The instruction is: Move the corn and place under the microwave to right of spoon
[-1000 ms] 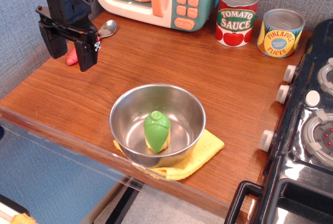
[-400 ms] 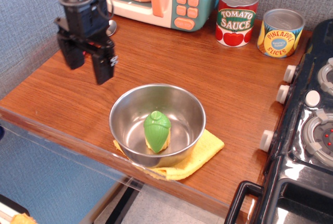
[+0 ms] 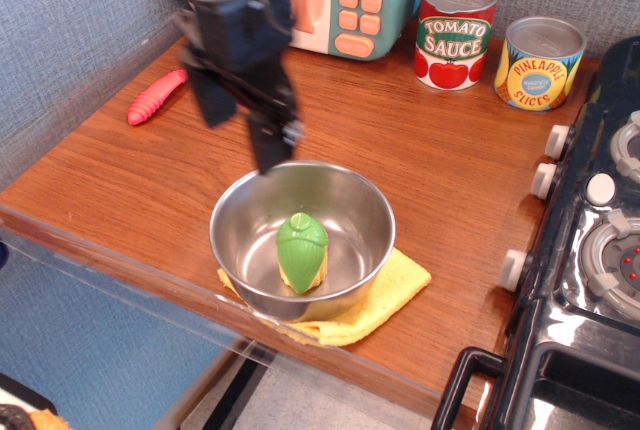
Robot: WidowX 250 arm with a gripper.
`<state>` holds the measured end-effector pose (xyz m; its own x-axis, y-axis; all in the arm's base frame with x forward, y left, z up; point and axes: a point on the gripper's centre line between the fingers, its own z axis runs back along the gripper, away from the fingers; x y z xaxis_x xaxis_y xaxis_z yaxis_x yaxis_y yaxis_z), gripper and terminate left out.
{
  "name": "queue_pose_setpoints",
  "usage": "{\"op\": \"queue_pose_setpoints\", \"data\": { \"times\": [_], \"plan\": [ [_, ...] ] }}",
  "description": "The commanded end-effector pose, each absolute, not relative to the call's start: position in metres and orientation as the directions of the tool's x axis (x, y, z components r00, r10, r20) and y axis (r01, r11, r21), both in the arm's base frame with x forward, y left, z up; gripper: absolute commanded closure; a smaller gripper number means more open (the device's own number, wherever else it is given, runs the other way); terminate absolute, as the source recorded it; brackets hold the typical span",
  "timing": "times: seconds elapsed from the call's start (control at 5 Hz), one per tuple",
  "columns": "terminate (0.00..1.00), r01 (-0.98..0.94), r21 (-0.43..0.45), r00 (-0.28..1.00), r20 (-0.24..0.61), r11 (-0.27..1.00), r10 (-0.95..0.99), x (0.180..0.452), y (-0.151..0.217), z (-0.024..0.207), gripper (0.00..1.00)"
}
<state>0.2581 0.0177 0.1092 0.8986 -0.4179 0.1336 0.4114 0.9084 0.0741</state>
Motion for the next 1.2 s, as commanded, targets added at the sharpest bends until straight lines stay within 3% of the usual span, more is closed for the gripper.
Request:
{"op": "queue_pose_setpoints", "data": {
  "times": [0.0, 0.4, 0.6, 1.0],
  "plan": [
    [0.0, 0.544, 0.037, 0.837, 0.039, 0.838, -0.546, 0.254, -0.02, 0.075, 0.0],
    [0.0, 0.52, 0.022, 0.854, -0.043, 0.854, -0.519, 0.263, -0.018, 0.043, 0.0],
    [0.0, 0.501, 0.019, 0.865, -0.046, 0.865, -0.5, 0.264, -0.014, 0.036, 1.0],
    [0.0, 0.525, 0.025, 0.851, -0.008, 0.851, -0.525, 0.259, -0.012, 0.054, 1.0]
  ]
}}
